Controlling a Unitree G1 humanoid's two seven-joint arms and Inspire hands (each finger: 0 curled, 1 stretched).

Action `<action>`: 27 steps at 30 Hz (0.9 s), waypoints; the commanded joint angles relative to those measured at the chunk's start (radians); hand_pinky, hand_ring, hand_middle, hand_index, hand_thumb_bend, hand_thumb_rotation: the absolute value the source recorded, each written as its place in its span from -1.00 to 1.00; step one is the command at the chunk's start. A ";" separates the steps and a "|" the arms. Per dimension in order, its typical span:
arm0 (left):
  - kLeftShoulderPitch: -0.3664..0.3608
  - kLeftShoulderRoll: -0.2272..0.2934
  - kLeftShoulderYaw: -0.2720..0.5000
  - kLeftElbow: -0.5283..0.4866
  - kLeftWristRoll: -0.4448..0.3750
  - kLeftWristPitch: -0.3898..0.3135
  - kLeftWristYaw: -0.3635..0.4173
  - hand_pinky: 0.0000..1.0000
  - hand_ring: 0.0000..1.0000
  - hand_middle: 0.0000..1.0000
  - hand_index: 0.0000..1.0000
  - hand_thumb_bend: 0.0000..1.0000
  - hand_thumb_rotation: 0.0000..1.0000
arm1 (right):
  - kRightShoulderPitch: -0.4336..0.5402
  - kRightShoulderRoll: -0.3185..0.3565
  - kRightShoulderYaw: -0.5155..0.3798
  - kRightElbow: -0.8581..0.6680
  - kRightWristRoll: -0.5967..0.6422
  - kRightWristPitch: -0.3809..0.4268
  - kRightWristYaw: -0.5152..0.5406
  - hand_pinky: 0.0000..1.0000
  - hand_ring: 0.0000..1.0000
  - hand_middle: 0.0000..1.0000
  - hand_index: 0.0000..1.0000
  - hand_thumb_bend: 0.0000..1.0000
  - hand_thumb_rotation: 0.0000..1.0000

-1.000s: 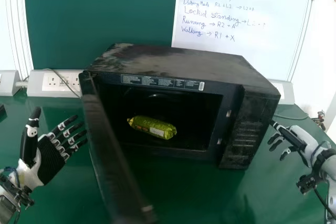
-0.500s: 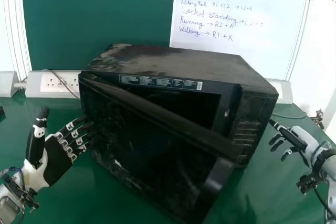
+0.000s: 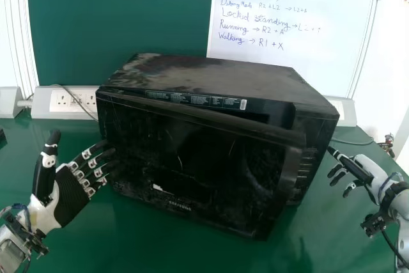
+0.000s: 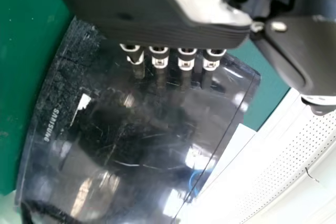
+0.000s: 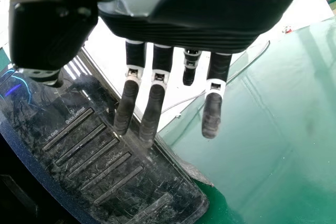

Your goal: Put biscuit inside oven

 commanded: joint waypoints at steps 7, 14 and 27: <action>-0.011 0.017 -0.012 -0.021 -0.017 0.016 0.015 0.45 0.55 0.60 0.64 0.06 -0.73 | -0.004 -0.001 -0.004 -0.021 0.007 0.024 -0.011 -0.49 -0.39 -0.28 -0.21 0.57 -0.04; -0.039 0.030 -0.021 -0.026 -0.026 0.053 0.044 0.50 0.60 0.64 0.68 -0.01 -0.76 | -0.007 -0.010 0.015 -0.038 -0.012 0.048 -0.018 -0.48 -0.36 -0.26 -0.20 0.59 0.01; -0.125 0.020 -0.151 -0.011 0.040 0.090 0.105 0.55 0.66 0.69 0.71 0.08 -0.92 | -0.004 0.003 0.014 -0.068 -0.004 0.075 -0.022 -0.48 -0.37 -0.26 -0.21 0.61 0.01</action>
